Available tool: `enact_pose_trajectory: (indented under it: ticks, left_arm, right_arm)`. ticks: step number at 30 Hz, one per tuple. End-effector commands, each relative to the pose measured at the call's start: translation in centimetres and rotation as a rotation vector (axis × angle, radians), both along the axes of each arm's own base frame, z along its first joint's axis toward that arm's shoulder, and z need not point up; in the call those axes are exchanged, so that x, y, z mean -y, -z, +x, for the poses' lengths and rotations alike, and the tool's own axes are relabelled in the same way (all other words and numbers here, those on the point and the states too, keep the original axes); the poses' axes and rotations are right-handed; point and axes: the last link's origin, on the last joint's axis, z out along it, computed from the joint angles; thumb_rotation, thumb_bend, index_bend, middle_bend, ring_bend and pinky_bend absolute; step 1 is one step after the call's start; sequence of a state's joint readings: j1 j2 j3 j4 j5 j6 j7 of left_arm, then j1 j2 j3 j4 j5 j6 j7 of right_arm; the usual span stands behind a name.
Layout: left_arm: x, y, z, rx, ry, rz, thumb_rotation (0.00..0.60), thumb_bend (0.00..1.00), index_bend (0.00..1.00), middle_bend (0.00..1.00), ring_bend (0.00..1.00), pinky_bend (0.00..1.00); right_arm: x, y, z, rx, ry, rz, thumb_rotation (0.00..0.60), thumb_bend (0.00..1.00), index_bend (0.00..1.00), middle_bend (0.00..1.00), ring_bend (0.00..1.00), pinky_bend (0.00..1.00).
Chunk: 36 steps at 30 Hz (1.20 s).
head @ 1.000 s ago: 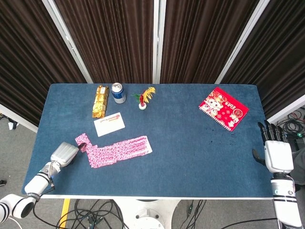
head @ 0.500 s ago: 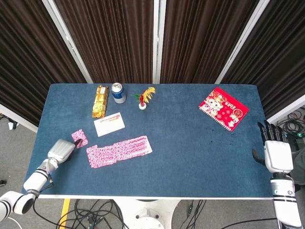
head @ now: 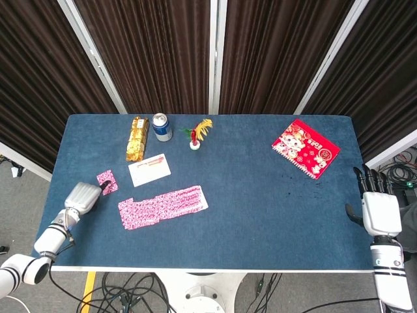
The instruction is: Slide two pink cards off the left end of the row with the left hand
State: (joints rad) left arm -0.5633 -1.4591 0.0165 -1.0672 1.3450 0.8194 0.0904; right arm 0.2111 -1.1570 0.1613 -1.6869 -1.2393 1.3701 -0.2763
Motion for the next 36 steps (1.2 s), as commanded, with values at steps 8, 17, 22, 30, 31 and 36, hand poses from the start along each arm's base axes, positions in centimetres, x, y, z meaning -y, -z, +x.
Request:
enact_pose_trajectory:
  ticks: [8,17,22,30,31,36]
  left_arm:
    - [4.6,-1.3,2.1,0.045,0.04,-0.037,0.6,0.81,0.1,0.85,0.83,0.82]
    - [8.2,0.3,1.8,0.033,0.047,-0.088,0.6,0.81,0.1,0.85,0.83,0.82]
    - [8.2,0.8,2.4,0.048,0.07,-0.094,0.6,0.81,0.1,0.85,0.83,0.82]
    - [7.7,2.1,3.3,0.061,0.106,-0.125,0.6,0.81,0.1,0.85,0.83,0.82]
    - [7.6,2.2,3.4,0.061,0.108,-0.128,0.6,0.81,0.1,0.85,0.83,0.82]
    - [7.2,2.7,3.5,0.047,0.114,-0.145,0.6,0.81,0.1,0.85,0.83,0.82]
  right_arm:
    - [-0.1,0.3,-0.7,0.018,0.009,0.009,0.6,0.24,0.0,0.0,0.0,0.0]
    - [-0.2,0.4,-0.8,0.026,0.003,0.013,0.6,0.24,0.0,0.0,0.0,0.0]
    - [-0.3,0.3,-0.9,0.026,0.008,0.01,0.6,0.24,0.0,0.0,0.0,0.0]
    - [-0.1,0.5,-0.9,0.024,0.016,0.018,0.6,0.24,0.0,0.0,0.0,0.0]
    - [-0.1,0.5,-0.9,0.024,0.016,0.018,0.6,0.24,0.0,0.0,0.0,0.0]
    - [-0.1,0.4,-1.0,0.023,0.022,0.014,0.6,0.24,0.0,0.0,0.0,0.0]
